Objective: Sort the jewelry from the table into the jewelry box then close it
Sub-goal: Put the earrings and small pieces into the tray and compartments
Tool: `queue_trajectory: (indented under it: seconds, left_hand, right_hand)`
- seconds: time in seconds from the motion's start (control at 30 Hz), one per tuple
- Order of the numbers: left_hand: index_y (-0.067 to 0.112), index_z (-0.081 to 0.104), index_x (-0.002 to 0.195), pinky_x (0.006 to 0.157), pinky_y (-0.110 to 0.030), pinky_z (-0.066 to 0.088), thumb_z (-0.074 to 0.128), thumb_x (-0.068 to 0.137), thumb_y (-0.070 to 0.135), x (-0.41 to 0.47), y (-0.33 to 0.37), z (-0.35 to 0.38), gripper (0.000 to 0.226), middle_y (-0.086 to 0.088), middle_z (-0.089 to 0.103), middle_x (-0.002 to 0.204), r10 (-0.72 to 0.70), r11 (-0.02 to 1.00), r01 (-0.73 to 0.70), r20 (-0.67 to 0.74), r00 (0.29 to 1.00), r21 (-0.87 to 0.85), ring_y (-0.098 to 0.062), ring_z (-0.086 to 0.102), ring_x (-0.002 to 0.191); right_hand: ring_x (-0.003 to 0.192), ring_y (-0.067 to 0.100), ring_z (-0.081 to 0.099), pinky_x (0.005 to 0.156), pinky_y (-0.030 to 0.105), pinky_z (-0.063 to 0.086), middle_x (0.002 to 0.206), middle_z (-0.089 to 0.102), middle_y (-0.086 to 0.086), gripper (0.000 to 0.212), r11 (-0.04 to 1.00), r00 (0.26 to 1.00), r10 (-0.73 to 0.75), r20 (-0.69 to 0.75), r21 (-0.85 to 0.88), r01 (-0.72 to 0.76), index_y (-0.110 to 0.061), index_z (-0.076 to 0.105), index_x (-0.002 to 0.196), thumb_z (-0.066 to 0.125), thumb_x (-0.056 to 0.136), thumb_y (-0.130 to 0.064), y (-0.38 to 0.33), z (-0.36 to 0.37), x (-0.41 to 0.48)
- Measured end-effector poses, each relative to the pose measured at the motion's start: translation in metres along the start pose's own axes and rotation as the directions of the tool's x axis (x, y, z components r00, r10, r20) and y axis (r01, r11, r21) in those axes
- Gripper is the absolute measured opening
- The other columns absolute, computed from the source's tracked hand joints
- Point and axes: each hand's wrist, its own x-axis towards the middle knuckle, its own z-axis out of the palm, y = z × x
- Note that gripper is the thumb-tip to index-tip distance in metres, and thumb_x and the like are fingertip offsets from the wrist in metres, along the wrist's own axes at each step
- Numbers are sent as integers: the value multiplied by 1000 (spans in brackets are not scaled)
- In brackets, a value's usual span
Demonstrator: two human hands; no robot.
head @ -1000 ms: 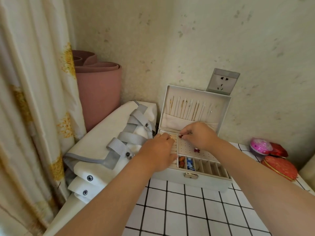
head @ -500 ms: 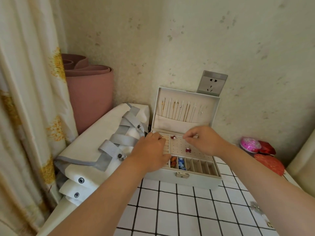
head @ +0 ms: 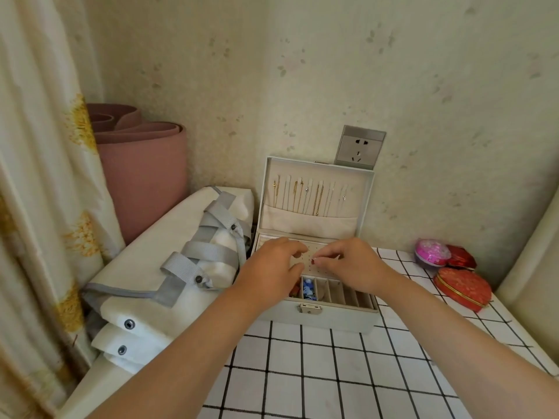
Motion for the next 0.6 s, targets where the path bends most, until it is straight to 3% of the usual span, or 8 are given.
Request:
queue_trajectory:
  seconds: [0.07, 0.17, 0.27, 0.37, 0.43, 0.5, 0.57, 0.6]
  left_hand:
    - [30, 62, 126, 90, -21, 47, 62, 94, 27, 0, 1, 0, 32, 14, 62, 114, -13, 995, 12, -12, 1000, -101, -2, 55, 99]
    - [30, 71, 113, 82, -15, 49, 66, 92, 20, 1, 6, -2, 24, 16, 69, 98, -20, 956, 7, -42, 999, -294, 1, 62, 89]
    - [29, 75, 102, 80, -16, 51, 70, 88, 14, 1, 8, -1, 22, 16, 72, 88, -64, 920, 10, -124, 990, -392, -1, 64, 83]
    - [29, 77, 98, 79, -17, 51, 75, 85, 15, 2, 6, 1, 19, 15, 71, 88, -119, 908, 31, -188, 975, -417, -1, 64, 81]
    - [27, 77, 97, 80, -19, 53, 75, 85, 15, 4, 7, -1, 18, 14, 73, 86, -180, 869, 82, -158, 971, -488, 1, 65, 80]
    - [26, 77, 94, 77, -19, 53, 75, 85, 15, 5, 9, -3, 15, 14, 73, 80, -253, 823, 152, -113, 961, -547, 4, 65, 76]
    - [26, 77, 90, 71, -17, 50, 76, 84, 18, 5, 11, -6, 10, 15, 70, 71, -326, 766, 222, -68, 943, -603, 7, 62, 66]
    - [25, 77, 88, 68, -18, 49, 77, 84, 20, 5, 12, -7, 7, 15, 69, 68, -359, 736, 254, -43, 933, -627, 8, 60, 62]
  right_hand:
    - [59, 3, 58, 57, 16, 43, 82, 75, -12, 13, 970, 993, 78, 85, 224, -95, -25, 80, 99, 69, 93, -29, -6, -3, -2]
    - [58, 11, 49, 48, 21, 35, 104, 76, 6, 25, 822, 951, 121, 283, 508, -256, -11, 75, 109, 65, 96, -29, -13, -7, -5]
    - [57, 12, 46, 47, 21, 32, 107, 72, 13, 34, 732, 926, 127, 355, 597, -329, -3, 69, 116, 63, 97, -30, -13, -5, -4]
    - [56, 12, 47, 46, 22, 33, 101, 73, 10, 37, 725, 919, 141, 368, 594, -349, -7, 70, 116, 62, 97, -37, -18, -5, -4]
    - [55, 12, 49, 46, 23, 35, 100, 76, 7, 37, 771, 936, 190, 297, 546, -329, -12, 71, 114, 58, 98, -43, -22, -3, -4]
    - [53, 13, 53, 46, 25, 39, 98, 76, 3, 27, 837, 972, 196, 131, 493, -236, -18, 68, 112, 60, 98, -38, -25, 0, -3]
    - [54, 13, 54, 47, 24, 43, 96, 74, 0, 15, 892, 995, 97, -29, 446, -74, -23, 66, 109, 68, 94, -23, -25, 2, -2]
    - [55, 13, 54, 49, 23, 45, 96, 73, -2, 20, 917, 997, 20, -81, 398, 14, -26, 66, 107, 72, 91, -16, -24, 2, -2]
